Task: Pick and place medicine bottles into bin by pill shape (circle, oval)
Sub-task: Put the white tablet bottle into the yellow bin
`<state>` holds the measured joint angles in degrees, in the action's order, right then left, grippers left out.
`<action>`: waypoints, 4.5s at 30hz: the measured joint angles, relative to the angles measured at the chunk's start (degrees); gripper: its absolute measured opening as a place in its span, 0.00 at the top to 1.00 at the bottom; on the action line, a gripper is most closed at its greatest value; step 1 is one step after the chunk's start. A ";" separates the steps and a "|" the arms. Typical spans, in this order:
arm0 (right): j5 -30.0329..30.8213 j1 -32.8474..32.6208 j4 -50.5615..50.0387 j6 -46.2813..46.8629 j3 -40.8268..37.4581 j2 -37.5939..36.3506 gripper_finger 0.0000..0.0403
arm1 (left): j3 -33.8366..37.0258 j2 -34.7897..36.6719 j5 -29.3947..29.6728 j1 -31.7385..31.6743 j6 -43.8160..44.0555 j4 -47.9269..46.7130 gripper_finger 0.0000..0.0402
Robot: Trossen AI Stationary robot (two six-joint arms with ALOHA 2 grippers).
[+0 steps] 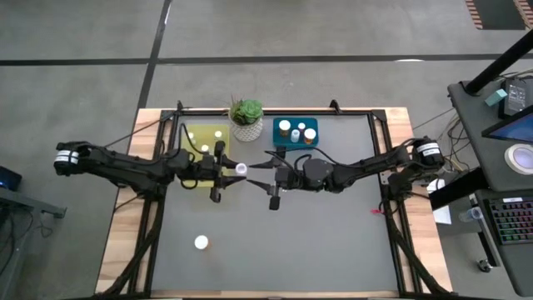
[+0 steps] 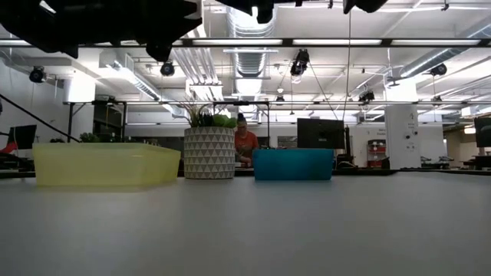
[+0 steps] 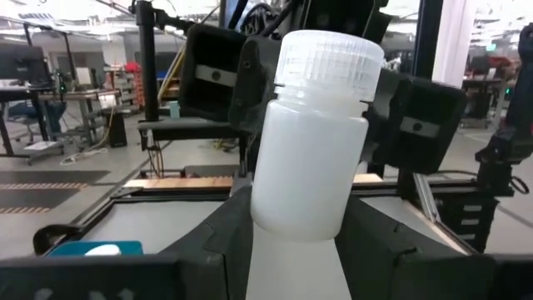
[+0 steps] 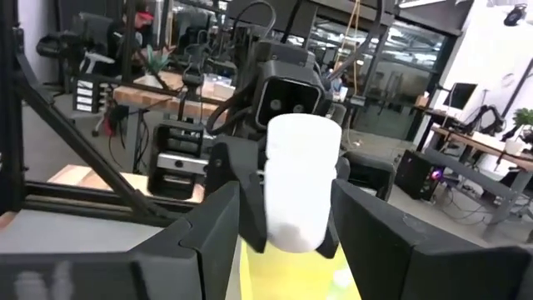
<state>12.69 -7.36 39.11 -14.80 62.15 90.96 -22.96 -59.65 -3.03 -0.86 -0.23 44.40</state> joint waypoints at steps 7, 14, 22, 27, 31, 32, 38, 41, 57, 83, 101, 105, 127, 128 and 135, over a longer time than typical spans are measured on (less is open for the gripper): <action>0.59 0.16 -0.72 0.55 0.20 0.00 0.58 | 0.00 -5.08 -0.11 0.50 1.44 7.00 0.70; 1.03 0.16 -1.99 1.91 0.12 0.02 0.57 | 0.00 -8.34 -1.03 0.64 1.38 12.03 0.70; 0.99 0.16 -2.41 2.81 0.11 0.02 0.58 | 0.00 -8.62 -1.09 0.67 1.37 12.62 0.70; 0.94 0.26 -2.40 4.19 0.11 0.02 0.58 | 0.00 -9.44 -1.09 0.65 1.36 13.42 0.70; 0.87 0.40 -2.40 4.91 0.11 0.02 0.57 | 0.00 -10.74 -1.07 0.65 1.34 16.12 0.70; 0.87 0.40 -2.40 4.91 0.11 0.02 0.57 | 0.00 -11.12 -1.07 0.65 1.34 16.21 0.70; 0.87 0.40 -2.41 4.81 0.11 0.02 0.58 | -0.02 -13.42 -1.07 0.61 1.38 19.20 0.70; 0.87 0.40 -2.43 4.78 0.11 0.02 0.58 | -0.02 -13.71 -1.07 0.61 1.38 19.96 0.70; 0.88 0.49 -2.61 4.71 0.11 0.02 0.67 | -0.02 -13.45 -1.07 0.63 1.43 19.63 0.65; 1.01 0.53 -25.13 9.24 0.07 -5.36 0.67 | 0.09 -0.85 -1.05 0.56 -0.15 -6.06 0.47; 0.98 0.64 -33.09 12.35 0.07 -5.29 0.67 | -1.38 -13.33 0.44 0.58 -0.10 13.42 0.47; 0.99 0.64 -33.04 12.28 0.07 -5.29 0.67 | -3.14 -16.72 0.40 0.58 -0.13 13.73 0.47; 1.05 0.66 -33.00 13.00 0.07 -5.29 0.67 | -3.50 -18.56 0.13 0.58 -0.17 15.61 0.65; 1.03 0.66 -32.96 13.18 0.07 -5.29 0.67 | -3.50 -18.54 0.15 0.58 -0.17 15.65 0.64; 1.01 0.81 -31.98 16.35 0.07 -5.29 0.67 | -3.48 -18.72 0.31 0.58 -0.84 15.60 0.55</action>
<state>13.69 -6.55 7.13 1.55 62.22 85.67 -26.44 -78.37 -2.72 -0.27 -1.07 60.00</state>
